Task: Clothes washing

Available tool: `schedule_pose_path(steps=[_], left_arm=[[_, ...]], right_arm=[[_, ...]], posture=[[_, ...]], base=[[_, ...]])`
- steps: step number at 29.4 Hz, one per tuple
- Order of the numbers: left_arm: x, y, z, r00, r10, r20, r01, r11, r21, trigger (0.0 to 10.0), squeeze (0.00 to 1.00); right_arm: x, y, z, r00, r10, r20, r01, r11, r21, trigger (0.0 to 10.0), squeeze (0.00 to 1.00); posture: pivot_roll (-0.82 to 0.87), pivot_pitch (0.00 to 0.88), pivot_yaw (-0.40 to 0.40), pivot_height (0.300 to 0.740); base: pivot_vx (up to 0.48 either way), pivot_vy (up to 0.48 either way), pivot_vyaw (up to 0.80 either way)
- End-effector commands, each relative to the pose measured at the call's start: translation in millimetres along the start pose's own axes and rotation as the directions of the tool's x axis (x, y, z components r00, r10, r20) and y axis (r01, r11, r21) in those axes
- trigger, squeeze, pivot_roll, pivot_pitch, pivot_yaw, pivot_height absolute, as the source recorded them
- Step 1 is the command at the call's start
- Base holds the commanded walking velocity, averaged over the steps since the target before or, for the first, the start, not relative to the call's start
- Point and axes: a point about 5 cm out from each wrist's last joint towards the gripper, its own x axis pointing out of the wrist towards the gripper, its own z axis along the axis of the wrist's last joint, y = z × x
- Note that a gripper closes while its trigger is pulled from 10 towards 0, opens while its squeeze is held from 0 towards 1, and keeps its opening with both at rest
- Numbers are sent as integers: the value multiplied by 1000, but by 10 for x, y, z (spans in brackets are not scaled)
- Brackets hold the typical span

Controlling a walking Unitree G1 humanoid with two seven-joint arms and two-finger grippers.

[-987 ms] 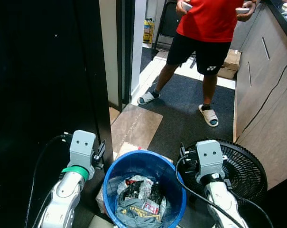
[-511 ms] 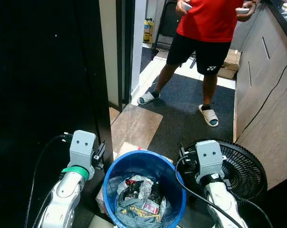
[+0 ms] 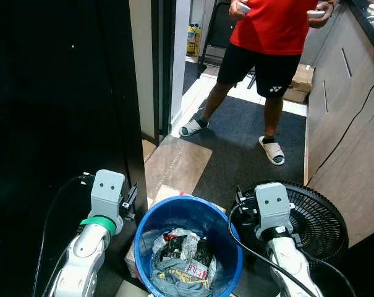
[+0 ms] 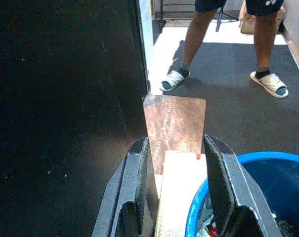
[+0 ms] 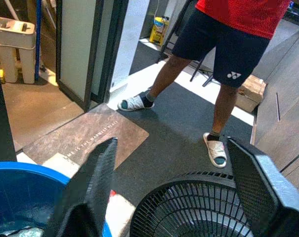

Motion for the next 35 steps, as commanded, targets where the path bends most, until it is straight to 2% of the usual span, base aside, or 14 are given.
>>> schedule_pose_path(steps=[1, 3, 5, 22, 23, 35], left_arm=[[-23, -17, -55, 1000, 0, -23, 0, 1000, 0, 10000, 0], [-23, -21, -56, 1000, -2, -23, 2, 1000, 0, 10000, 0], [-22, -26, -57, 1000, -4, -23, 4, 1000, 0, 10000, 0], [-7, -51, -45, 1000, -11, -18, 11, 1000, -2, 10000, 0], [-8, -49, -45, 1000, -11, -19, 11, 1000, -2, 10000, 0], [-9, -52, -50, 1000, -14, -20, 14, 1000, 0, 10000, 0]], right_arm=[[-36, -11, -34, 1000, -4, -5, 4, 1000, -3, 0, 0], [-36, -9, -35, 1000, -5, -7, 5, 1000, -2, 0, 0], [-33, -8, -38, 1000, -6, -11, 6, 1000, -1, 10000, 0], [-27, -4, -45, 1000, -8, -17, 8, 1000, -9, 10000, 0], [-27, 0, -45, 1000, -2, -17, 2, 1000, -2, 10000, 1000], [-17, -2, -32, 1000, 8, -10, -8, 1000, 12, 10000, 1000]], posture=[[77, 15, -4, 740], [77, 15, -4, 740], [77, 15, -4, 740], [76, 14, -2, 740], [77, 15, -2, 740], [76, 13, -4, 740]], base=[[0, 0, 0], [0, 0, 0], [0, 0, 0], [0, 0, 0], [0, 0, 0], [0, 0, 0]])
